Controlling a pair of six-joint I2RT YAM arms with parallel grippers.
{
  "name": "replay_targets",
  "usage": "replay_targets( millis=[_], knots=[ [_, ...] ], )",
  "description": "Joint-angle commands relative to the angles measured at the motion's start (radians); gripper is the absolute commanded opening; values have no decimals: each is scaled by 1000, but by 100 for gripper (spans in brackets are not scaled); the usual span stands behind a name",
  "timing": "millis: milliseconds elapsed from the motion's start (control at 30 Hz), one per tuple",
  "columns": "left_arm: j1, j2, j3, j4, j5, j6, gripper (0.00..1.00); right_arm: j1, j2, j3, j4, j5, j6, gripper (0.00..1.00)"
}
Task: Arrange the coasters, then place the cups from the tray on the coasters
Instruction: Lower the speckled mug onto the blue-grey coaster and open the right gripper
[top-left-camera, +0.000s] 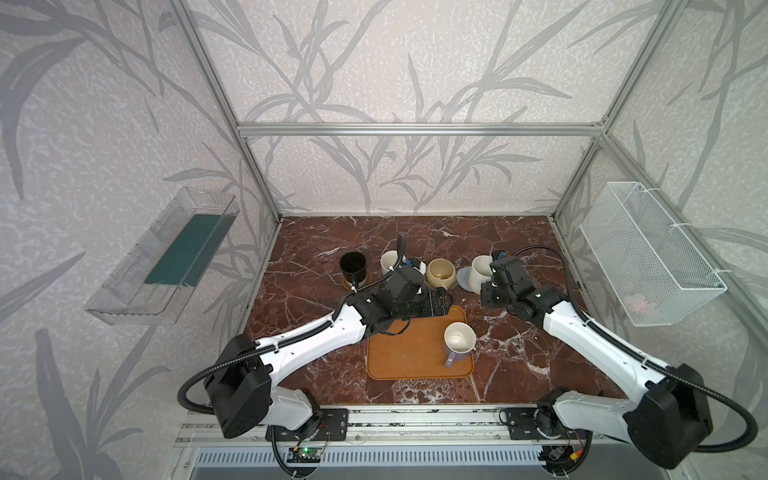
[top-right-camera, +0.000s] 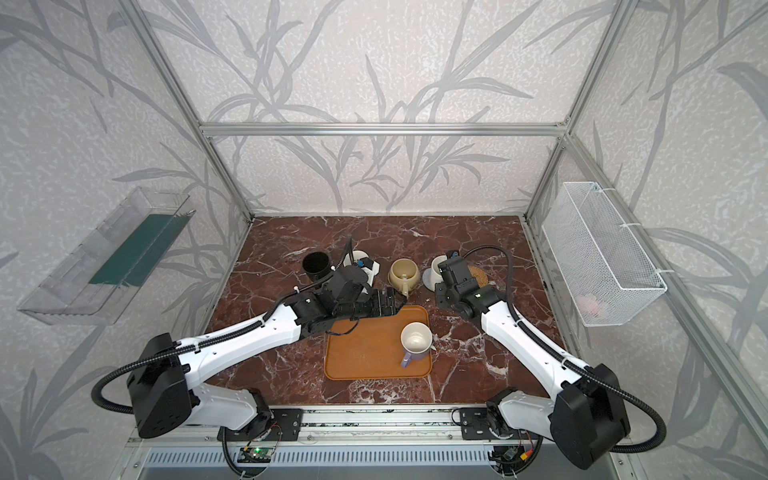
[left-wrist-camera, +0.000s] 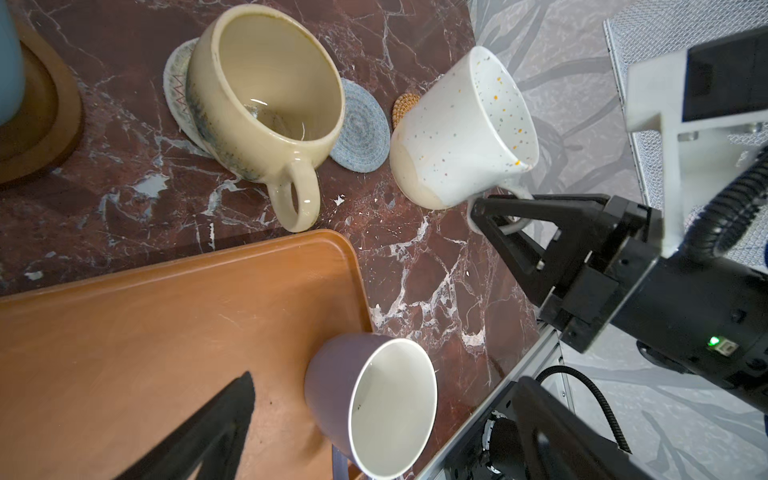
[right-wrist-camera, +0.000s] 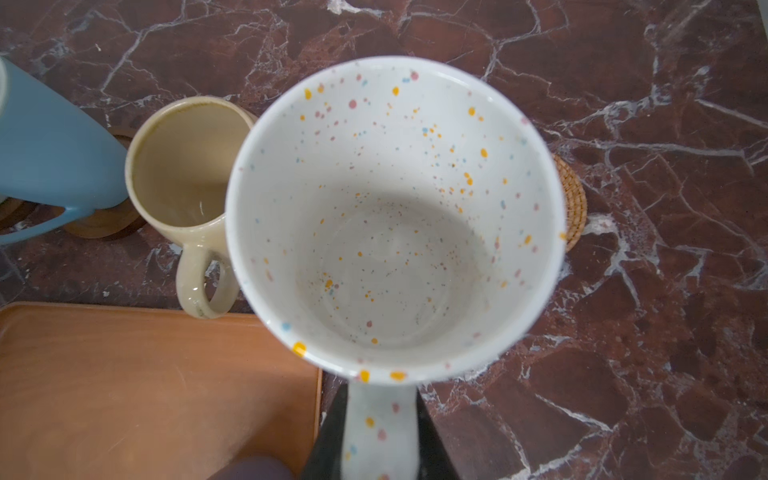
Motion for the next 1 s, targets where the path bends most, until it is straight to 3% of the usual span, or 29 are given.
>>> replay_targets(
  millis=[0, 433, 967],
  knots=[
    [10, 11, 34, 31, -10, 17, 99, -18, 39, 54, 175, 40, -2, 0],
    [27, 15, -35, 82, 8, -9, 99, -45, 245, 127, 256, 66, -1, 0],
    [36, -19, -101, 116, 11, -30, 99, -48, 332, 59, 301, 72, 41, 0]
  ],
)
